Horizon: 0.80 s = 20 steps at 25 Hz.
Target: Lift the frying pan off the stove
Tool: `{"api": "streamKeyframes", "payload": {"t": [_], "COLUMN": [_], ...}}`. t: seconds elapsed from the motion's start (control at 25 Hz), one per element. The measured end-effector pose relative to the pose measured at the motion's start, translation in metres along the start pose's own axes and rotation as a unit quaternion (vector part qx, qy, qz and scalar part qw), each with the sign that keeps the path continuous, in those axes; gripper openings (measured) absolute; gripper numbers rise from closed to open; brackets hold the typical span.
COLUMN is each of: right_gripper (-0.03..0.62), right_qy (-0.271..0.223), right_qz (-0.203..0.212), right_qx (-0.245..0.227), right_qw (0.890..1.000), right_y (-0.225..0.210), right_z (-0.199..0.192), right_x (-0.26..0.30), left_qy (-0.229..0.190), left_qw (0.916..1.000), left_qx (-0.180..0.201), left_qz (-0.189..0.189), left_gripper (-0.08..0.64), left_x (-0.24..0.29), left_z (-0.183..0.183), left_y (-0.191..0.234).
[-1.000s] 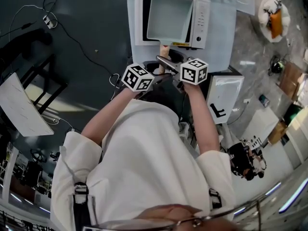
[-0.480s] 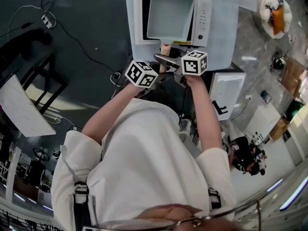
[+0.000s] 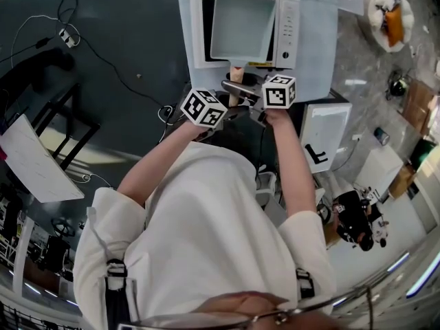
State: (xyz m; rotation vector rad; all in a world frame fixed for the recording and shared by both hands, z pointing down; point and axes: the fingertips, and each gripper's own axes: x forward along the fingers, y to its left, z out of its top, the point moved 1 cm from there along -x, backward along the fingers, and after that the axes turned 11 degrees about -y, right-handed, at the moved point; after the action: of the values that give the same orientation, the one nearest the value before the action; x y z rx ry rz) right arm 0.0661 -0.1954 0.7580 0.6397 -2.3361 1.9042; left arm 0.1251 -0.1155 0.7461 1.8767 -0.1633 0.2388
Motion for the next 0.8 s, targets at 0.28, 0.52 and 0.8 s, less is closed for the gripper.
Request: {"api": "streamKeyframes", "payload": {"t": [0.28,0.52,0.8], "right_gripper": [0.203,0.201,0.201], "right_qy": [-0.033,-0.052,-0.075], "right_qz": [0.006,0.006,0.002], "right_qx": [0.002,-0.008,-0.019], "right_qw": [0.999,0.999,0.997], "right_y": [0.002,0.009,0.025], "right_z": [0.003,0.01,0.018], "right_x": [0.001,-0.005,-0.014], "left_qy": [0.015,0.021,0.027], "left_qw": [0.9997,0.9987,0.9978], "left_qx": [0.021,0.046,0.058], "left_qz": [0.002,-0.005,-0.016], "left_gripper": [0.147,0.147,0.147], "left_x": [-0.003,-0.004,-0.007], "left_z": [0.0,0.004,0.011], "left_y": [0.002,-0.004,-0.021]}}
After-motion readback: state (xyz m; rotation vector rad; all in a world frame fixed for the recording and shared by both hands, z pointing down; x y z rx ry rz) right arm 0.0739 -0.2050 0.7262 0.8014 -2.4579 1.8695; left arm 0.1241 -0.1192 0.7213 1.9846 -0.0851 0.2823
